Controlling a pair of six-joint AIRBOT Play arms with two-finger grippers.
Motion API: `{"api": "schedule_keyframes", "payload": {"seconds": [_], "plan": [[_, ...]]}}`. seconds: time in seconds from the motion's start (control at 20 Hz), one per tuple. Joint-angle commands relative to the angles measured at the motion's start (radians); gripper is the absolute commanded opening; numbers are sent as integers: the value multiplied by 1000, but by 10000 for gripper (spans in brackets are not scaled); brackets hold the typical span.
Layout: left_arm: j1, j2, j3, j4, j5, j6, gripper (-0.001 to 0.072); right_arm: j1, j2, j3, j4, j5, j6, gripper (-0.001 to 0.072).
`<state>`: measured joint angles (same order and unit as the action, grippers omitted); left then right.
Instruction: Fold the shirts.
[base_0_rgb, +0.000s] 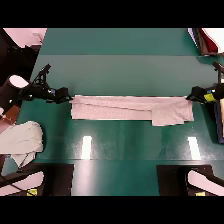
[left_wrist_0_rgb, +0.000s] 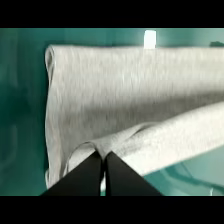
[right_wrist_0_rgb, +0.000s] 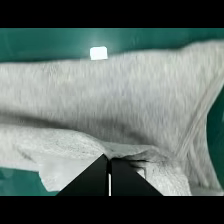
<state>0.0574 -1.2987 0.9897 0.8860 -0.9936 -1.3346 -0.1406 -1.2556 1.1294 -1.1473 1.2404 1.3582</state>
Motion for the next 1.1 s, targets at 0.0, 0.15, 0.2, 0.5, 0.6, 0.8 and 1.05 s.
{"api": "schedule_keyframes", "payload": {"seconds": [0.0,0.15,0.2,0.5,0.6,0.8,1.05], "plan": [[0,-88,44,-15,64,0,20,18,-145,108,0,-18,31,13],[0,-120,44,-35,101,0,20,18,-211,167,1,-20,40,13],[0,-122,44,-35,115,0,20,18,-222,179,1,-32,40,13],[0,-122,44,-117,175,-1,395,12,-249,207,46,-117,78,529],[1,-119,51,-138,135,-1,656,-23,-249,224,95,-67,71,694],[0,-119,105,-123,-30,8,456,-143,-205,188,100,134,-62,692],[-18,-119,106,-180,-62,52,19,-303,-199,34,113,130,-192,652]]}}
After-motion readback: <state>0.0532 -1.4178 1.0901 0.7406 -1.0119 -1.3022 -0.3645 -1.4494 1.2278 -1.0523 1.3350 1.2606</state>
